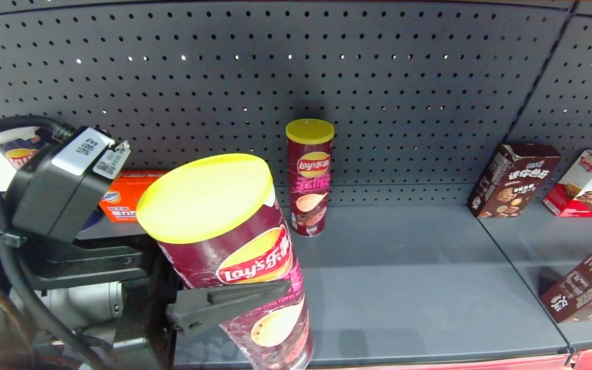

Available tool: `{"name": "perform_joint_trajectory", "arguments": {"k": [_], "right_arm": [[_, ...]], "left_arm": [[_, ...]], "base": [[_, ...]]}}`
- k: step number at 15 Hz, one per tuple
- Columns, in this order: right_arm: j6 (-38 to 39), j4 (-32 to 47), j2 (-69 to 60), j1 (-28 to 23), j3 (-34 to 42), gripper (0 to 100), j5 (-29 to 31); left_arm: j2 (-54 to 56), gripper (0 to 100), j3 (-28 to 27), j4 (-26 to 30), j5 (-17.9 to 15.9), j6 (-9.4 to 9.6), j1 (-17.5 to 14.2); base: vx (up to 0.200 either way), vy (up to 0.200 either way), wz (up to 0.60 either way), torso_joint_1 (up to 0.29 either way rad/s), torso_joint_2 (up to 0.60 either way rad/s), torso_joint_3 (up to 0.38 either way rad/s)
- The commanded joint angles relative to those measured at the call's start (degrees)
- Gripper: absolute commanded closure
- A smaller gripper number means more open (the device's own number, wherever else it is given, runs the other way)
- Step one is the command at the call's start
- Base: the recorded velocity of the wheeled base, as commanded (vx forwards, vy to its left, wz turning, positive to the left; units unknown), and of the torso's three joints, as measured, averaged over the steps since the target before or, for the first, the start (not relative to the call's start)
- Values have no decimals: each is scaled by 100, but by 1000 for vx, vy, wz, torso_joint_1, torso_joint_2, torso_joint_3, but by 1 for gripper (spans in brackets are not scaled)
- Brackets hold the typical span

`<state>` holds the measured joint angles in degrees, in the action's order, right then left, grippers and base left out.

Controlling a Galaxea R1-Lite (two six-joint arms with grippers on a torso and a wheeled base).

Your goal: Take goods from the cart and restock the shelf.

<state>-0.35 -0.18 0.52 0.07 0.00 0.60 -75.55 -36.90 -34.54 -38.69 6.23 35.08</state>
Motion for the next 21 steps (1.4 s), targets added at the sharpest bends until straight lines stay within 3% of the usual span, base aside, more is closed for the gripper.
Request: {"name": "perform_joint_trajectory", "arguments": {"k": [1,9,11,12,13,15,17,21], "right_arm": [[-9,1,9,1,0,0,2],[-149,-61,0,1,-70,0,-60],[62,133,1222,230,-1564,0,-490],[71,115,1389,318,-1723,0,-622],[-35,80,1556,538,-2294,0,-1070],[-44,97,2409,775,-3226,0,-1396],[-158,45,3138,1056,-3542,0,-1844],[-861,-34,4281,1460,-3524,0,-2169]], "left_arm": [[5,100,7,-1,2,10,-10],[22,100,350,-9,2,10,-28],[66,100,394,-1,2,1,-28],[57,100,403,-9,11,-16,-28],[66,100,341,-1,28,-8,-19],[49,100,315,-1,28,-8,-28],[57,100,306,-1,-7,-16,-63],[75,100,359,-1,-51,-25,-230]], "base": [[0,0,600,7,12,2],[0,0,0,0,0,0],[0,0,0,0,0,0],[0,0,0,0,0,0],[0,0,0,0,0,0],[0,0,0,0,0,0],[0,0,0,0,0,0],[0,0,0,0,0,0]]}}
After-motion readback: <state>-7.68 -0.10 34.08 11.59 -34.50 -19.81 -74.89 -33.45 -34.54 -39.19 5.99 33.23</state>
